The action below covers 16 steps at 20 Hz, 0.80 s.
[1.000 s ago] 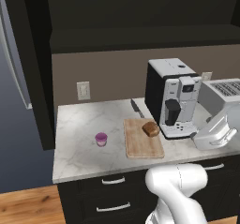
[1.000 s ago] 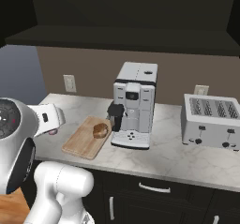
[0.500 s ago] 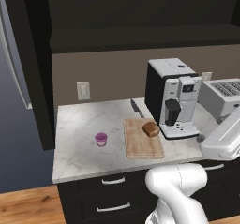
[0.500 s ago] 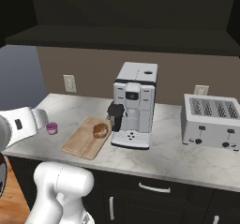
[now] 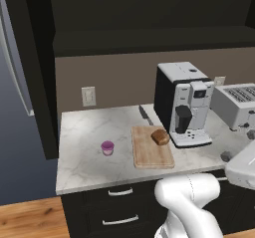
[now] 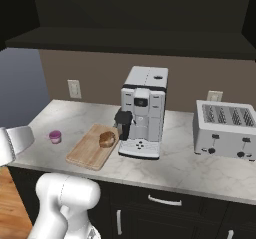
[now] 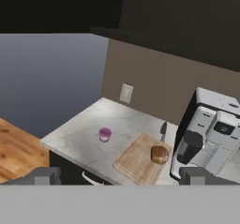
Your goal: Pick the bread, place it on the cutting board, pick the jam, place it on the counter, and close the cabinet.
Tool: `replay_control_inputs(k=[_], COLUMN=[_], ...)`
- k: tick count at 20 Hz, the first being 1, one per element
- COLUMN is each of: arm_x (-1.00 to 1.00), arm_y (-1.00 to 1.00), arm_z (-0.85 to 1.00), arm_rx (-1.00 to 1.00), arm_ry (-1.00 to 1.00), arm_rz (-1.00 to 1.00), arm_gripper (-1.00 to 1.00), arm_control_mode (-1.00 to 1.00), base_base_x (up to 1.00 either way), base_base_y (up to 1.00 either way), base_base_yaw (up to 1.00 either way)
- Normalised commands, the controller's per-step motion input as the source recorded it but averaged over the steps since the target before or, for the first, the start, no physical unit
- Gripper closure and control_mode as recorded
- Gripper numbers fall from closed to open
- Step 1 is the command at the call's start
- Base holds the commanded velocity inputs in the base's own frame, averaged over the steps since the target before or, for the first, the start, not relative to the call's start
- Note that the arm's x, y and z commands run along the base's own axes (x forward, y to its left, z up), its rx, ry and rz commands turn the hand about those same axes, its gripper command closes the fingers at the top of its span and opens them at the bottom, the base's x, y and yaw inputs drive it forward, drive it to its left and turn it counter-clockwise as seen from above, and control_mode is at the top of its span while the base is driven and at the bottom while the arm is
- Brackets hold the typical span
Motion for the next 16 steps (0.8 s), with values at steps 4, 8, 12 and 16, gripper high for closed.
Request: replay_control_inputs(k=[4, 8, 12, 16], arm_x=[-0.54, -0.57, -0.48, -0.47], arm_y=[0.00, 0.02, 0.04, 0.07], arm_z=[0.17, 0.12, 0.02, 0.05], arm_rx=[0.00, 0.00, 0.00, 0.00], arm_ry=[-0.04, -0.03, -0.05, -0.14], arm_rz=[-0.09, -0.07, -0.04, -0.01], arm_gripper=[-1.00, -1.00, -1.00, -1.00], arm_control_mode=[-1.00, -1.00, -1.00, -1.00], base_base_x=[0.00, 0.00, 0.00, 0.00], base_base_y=[0.00, 0.00, 0.00, 0.00], base_base_yaw=[0.00, 0.00, 0.00, 0.00])
